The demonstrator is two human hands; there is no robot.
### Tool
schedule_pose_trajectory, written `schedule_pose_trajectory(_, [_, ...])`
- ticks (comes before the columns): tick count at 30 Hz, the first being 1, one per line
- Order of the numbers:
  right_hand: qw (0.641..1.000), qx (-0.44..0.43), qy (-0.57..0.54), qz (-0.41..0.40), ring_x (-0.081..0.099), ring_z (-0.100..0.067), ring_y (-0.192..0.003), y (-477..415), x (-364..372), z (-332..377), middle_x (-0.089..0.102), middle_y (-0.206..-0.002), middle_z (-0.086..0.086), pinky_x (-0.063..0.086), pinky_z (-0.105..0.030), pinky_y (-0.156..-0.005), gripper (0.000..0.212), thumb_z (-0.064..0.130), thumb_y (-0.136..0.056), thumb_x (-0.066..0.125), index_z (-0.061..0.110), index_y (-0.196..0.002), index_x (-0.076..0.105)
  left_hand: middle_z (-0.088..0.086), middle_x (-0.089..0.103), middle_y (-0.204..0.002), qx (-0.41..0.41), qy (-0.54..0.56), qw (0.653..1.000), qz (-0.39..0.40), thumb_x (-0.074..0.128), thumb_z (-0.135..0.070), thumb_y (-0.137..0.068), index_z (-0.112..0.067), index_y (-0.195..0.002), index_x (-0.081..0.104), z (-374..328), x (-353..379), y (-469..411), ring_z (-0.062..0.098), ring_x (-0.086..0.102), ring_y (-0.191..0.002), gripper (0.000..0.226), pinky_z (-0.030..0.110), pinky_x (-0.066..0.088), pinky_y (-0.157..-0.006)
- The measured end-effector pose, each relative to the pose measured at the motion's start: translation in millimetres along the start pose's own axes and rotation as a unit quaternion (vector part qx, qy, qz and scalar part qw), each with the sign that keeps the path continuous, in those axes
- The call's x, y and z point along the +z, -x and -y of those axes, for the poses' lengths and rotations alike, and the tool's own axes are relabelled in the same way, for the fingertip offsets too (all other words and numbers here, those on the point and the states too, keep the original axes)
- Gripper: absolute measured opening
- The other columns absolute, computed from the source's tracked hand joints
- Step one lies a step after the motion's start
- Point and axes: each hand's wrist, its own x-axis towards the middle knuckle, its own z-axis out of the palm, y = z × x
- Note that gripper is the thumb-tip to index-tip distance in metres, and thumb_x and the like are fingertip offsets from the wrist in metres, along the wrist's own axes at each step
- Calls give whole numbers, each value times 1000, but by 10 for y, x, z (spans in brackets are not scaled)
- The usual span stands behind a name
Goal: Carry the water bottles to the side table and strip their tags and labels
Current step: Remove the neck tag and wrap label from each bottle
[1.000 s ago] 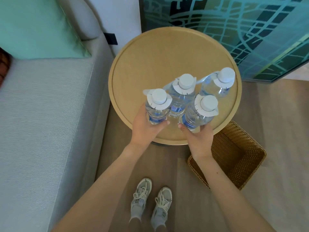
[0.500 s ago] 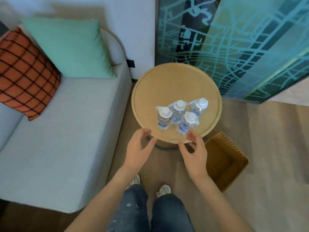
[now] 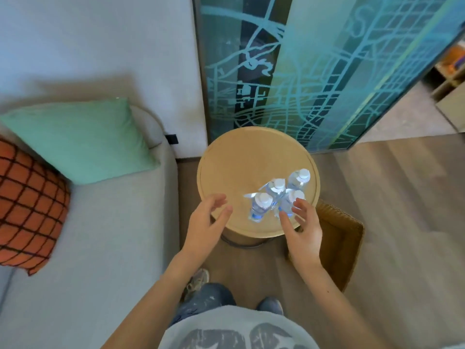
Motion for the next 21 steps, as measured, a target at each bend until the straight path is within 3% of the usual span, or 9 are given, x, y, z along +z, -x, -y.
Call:
schedule_pose_trajectory(7, [989,87,-17,-120,58,6,-114,290,503,222,60,-130,5,49,-32,-105,49,19,-88,78,26,-131,55,-15,65,-110,41,-18,989,141,67,-24,-95,-27,-116,61,128,-461,-572,2,62,-108,22,26,49,-100])
schedule_pose_trajectory(10, [985,114,-10,-128,55,1,-117,351,652,183,56,-133,5,45,-30,-106,57,17,-86,80,27,-133,51,-7,68,-112,38,-22,983,176,67,-24,-95,-21,-117,63,190,-472,-763,6,63,-109,23,21,47,-99])
schedule_pose_trajectory(13, [981,146,-9,-131,52,-8,-124,327,788,33,52,-138,5,40,-26,-106,69,19,-82,84,26,-140,48,-10,69,-108,35,-17,982,185,70,-20,-93,-19,-114,65,280,-389,-891,0,63,-106,21,15,46,-98])
schedule_pose_trajectory(18, [974,189,-10,-127,48,-5,-127,144,1012,-427,47,-135,16,38,-28,-107,82,24,-77,88,28,-146,43,-6,70,-108,6,-9,981,195,68,-20,-95,-21,-111,65,623,-131,-1050,7,65,-107,17,24,47,-99])
schedule_pose_trajectory(21, [971,204,-2,-121,48,-4,-128,-5,1166,-800,47,-139,13,37,-27,-106,85,28,-75,89,32,-145,42,-10,68,-110,17,-28,977,208,68,-25,-95,-24,-112,64,940,49,-1169,2,63,-108,17,20,47,-98])
